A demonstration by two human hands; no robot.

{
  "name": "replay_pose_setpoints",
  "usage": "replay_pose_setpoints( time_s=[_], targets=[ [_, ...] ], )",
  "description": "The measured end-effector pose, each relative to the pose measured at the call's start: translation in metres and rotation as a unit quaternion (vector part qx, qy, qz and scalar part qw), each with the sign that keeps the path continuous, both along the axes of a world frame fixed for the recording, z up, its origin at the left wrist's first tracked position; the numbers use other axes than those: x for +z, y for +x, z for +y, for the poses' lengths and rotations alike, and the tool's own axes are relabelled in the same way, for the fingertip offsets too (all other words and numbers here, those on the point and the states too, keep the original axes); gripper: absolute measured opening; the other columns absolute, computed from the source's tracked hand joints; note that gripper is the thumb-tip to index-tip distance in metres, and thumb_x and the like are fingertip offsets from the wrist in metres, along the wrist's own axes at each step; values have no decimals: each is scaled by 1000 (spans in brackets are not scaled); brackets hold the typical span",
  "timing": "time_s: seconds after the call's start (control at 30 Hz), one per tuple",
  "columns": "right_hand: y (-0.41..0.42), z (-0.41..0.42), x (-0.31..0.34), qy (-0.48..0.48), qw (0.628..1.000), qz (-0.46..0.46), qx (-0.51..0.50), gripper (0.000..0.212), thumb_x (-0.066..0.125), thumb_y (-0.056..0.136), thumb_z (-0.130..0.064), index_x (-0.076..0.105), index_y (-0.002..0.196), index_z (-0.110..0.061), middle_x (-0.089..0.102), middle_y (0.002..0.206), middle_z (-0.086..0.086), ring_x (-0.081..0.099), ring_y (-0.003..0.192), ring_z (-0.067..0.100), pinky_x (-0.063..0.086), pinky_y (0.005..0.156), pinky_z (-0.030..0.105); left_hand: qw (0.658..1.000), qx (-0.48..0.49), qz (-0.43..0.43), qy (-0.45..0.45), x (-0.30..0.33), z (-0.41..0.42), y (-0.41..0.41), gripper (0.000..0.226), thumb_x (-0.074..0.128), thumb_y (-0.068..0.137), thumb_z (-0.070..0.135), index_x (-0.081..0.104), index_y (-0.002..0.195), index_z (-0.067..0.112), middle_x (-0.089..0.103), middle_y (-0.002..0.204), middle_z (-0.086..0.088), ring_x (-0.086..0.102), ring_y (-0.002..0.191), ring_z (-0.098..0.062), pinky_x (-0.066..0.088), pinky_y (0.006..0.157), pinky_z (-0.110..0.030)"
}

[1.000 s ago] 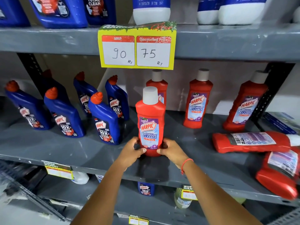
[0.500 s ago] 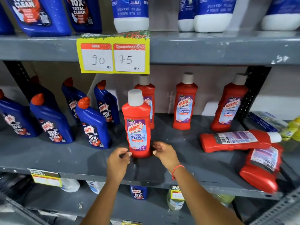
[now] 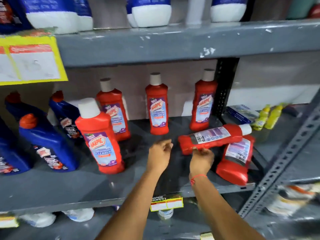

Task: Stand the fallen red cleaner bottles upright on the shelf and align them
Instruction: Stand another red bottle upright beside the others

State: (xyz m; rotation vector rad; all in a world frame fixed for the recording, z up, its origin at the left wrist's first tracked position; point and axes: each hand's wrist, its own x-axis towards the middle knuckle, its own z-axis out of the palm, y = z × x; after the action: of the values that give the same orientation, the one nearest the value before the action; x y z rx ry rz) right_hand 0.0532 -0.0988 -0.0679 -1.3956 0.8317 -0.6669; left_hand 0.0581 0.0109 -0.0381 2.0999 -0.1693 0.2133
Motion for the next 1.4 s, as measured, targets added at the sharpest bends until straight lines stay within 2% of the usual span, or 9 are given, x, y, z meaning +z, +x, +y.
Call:
replay_pose_setpoints(
  time_s=[0.13,0.37,0.47,0.63,0.9,1.07,1.17,1.3,1.4],
  targets=[
    [9,-22,2,74,997,-13,-34,16,65,75,-4,50,75,3,54,82,15,46,75,22,40,72,37,991,-104,43,79,12,-33,48,31,44,91,17,56,118,6,57,129,-14,51,120,-23,33,100,-26],
    [22,-38,5,208,975,-70,-28,44,62,77,5,46,117,11,60,116,26,54,92,22,42,81,31,943,-235,174,158,13,-84,100,29,40,92,12,56,115,1,58,124,-19,56,111,-31,42,91,-30],
    [22,-37,5,252,962,-108,-8,36,60,77,9,50,111,9,62,109,24,57,89,25,49,78,37,940,-245,205,125,10,-90,107,28,37,92,5,55,112,-2,58,122,-25,56,99,-26,47,84,-33],
    [17,-36,6,326,932,-157,32,27,55,79,10,50,95,-11,60,83,7,55,70,13,47,66,33,940,-258,219,26,9,-82,99,30,34,92,1,51,116,-2,55,123,-27,54,88,-20,43,67,-15],
    [-1,-18,19,209,950,-178,146,34,52,77,16,54,81,-18,61,82,-1,54,72,11,42,63,25,921,-247,212,-213,7,-30,62,25,37,92,5,58,100,18,61,109,-10,64,79,-3,51,74,-17],
    [-8,4,23,159,929,-184,278,43,51,74,19,58,90,-20,70,75,-11,62,66,4,52,58,19,921,-168,183,-301,-3,17,37,28,42,89,2,54,114,8,61,112,-10,60,94,-15,49,87,-29],
    [-11,18,25,111,913,-180,348,44,54,72,19,57,98,-16,70,85,-5,63,78,9,54,70,22,921,-133,138,-339,-9,41,24,31,41,86,-6,57,103,15,63,101,-2,64,82,1,52,74,-14],
    [-11,27,32,55,891,-157,423,46,59,72,17,55,101,-18,63,104,5,59,93,15,50,87,32,920,-97,120,-359,-17,58,9,36,40,86,-9,55,100,21,60,100,0,57,91,-8,45,86,-23],
    [-8,26,35,25,878,-127,461,49,57,73,18,51,112,-11,60,113,9,57,100,18,49,92,34,926,-76,110,-353,-22,62,-1,38,40,87,-7,52,99,28,59,99,6,54,91,-5,44,77,-17]
  ],
)
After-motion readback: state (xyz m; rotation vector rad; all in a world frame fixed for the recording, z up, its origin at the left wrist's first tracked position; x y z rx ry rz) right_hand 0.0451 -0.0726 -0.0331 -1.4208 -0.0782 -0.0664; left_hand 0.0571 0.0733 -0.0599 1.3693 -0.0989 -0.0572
